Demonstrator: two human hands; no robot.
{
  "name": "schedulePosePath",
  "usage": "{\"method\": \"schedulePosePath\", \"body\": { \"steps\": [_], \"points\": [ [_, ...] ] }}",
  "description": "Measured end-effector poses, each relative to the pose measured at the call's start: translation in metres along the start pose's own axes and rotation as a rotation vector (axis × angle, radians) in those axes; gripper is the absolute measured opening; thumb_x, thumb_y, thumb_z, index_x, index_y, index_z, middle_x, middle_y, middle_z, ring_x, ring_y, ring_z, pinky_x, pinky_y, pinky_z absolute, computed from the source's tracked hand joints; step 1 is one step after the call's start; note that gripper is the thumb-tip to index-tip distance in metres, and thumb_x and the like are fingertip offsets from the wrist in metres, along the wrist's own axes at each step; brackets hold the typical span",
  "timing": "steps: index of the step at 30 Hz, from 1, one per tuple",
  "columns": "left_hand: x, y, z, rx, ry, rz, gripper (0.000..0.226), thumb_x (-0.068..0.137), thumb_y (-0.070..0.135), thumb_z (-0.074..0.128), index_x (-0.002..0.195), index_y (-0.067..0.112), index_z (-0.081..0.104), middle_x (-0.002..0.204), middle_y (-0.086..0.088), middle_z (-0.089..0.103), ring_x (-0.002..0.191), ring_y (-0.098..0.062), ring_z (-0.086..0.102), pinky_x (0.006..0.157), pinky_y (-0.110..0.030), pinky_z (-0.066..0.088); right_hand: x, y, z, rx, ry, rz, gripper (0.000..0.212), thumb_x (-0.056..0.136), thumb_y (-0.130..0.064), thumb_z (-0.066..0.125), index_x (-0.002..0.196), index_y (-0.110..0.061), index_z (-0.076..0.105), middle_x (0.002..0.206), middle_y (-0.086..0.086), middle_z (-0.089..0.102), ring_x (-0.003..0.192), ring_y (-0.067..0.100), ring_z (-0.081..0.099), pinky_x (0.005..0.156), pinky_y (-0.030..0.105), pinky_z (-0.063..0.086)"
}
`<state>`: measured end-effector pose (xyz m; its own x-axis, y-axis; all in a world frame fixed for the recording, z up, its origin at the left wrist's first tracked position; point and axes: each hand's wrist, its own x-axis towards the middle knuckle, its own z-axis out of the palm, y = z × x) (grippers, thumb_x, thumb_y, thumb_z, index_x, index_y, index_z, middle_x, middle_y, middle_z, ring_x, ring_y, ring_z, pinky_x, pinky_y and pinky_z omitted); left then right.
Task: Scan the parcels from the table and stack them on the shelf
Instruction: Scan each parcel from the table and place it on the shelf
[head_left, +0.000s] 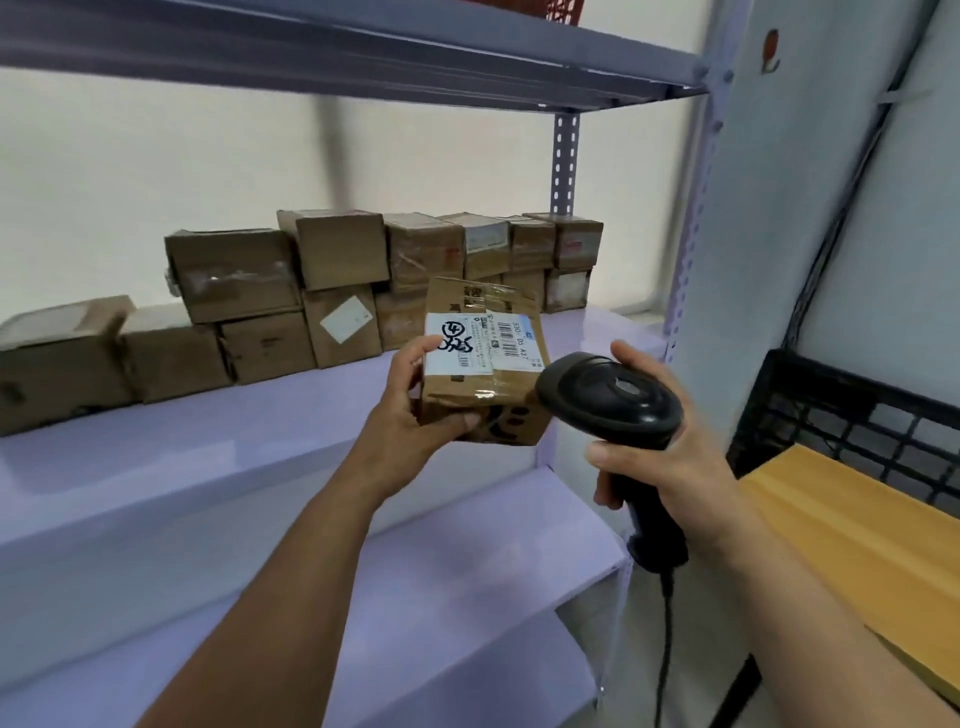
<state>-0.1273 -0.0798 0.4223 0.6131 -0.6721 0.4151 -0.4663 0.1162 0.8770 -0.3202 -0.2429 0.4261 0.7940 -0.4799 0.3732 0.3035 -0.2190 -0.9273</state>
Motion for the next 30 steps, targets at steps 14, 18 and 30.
{"method": "schedulePosePath", "body": {
  "steps": [14,18,30],
  "points": [
    [-0.09,0.029,-0.066,0.12,0.511,0.006,0.074,0.082,0.008,0.073,0.127,0.051,0.033,0.123,0.02,0.05,0.103,0.003,0.059,0.073,-0.008,0.05,0.003,0.005,0.046,0.063,-0.321,0.0,0.088,0.063,-0.009,0.082,0.135,-0.046,0.047,0.116,0.007,0.063,0.052,0.032,0.063,0.053,0.04,0.055],
    [-0.104,0.039,-0.1,0.18,0.612,-0.01,0.075,0.083,0.007,0.072,0.136,0.043,0.032,0.119,0.022,0.048,0.095,0.016,0.056,0.07,-0.005,0.048,0.002,0.007,0.069,0.081,-0.374,0.002,0.088,0.062,-0.01,0.08,0.135,-0.046,0.046,0.119,0.007,0.062,0.051,0.032,0.062,0.052,0.038,0.055],
    [-0.052,0.043,-0.264,0.234,0.667,-0.014,0.069,0.087,0.011,0.07,0.133,0.047,0.032,0.104,0.022,0.056,0.078,0.019,0.06,0.084,-0.027,0.053,0.045,-0.005,0.165,0.017,-0.296,-0.054,0.088,0.059,-0.012,0.078,0.133,-0.047,0.047,0.109,0.006,0.066,0.054,0.034,0.064,0.05,0.033,0.055]
  ]
}}
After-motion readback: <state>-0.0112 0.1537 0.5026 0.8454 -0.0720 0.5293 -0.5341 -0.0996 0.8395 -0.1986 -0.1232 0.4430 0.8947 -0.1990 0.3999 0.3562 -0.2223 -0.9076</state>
